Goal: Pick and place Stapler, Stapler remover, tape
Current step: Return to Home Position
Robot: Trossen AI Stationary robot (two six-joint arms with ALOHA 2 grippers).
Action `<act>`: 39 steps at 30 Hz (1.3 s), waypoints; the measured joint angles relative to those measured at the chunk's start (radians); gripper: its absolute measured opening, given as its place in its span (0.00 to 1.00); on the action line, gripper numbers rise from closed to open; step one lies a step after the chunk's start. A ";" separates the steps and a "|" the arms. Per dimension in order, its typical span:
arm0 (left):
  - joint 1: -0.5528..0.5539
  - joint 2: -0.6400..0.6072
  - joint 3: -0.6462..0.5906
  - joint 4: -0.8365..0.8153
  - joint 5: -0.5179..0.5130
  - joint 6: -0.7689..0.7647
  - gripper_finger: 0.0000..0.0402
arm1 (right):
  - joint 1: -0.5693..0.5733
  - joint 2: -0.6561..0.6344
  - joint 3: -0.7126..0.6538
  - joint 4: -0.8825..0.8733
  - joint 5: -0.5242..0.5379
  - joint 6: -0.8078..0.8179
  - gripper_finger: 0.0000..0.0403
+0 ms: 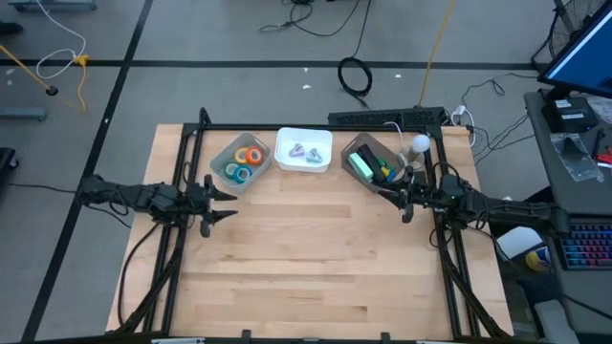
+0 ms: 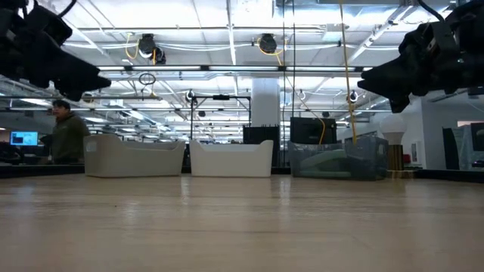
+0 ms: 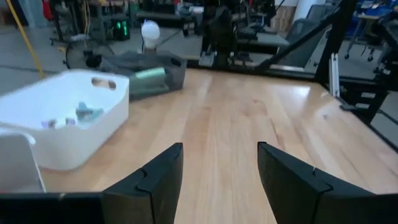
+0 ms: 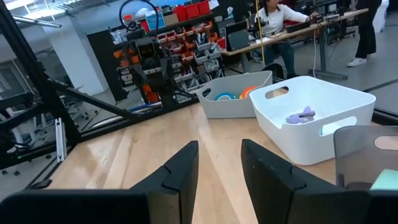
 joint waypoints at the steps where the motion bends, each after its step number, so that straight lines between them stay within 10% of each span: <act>1: 0.000 0.000 -0.011 0.002 0.000 -0.009 0.52 | 0.000 -0.001 -0.001 0.000 -0.001 0.000 0.29; 39: 0.000 0.004 -0.040 0.120 0.017 0.014 0.52 | 0.000 -0.001 -0.003 -0.023 0.015 -0.113 0.29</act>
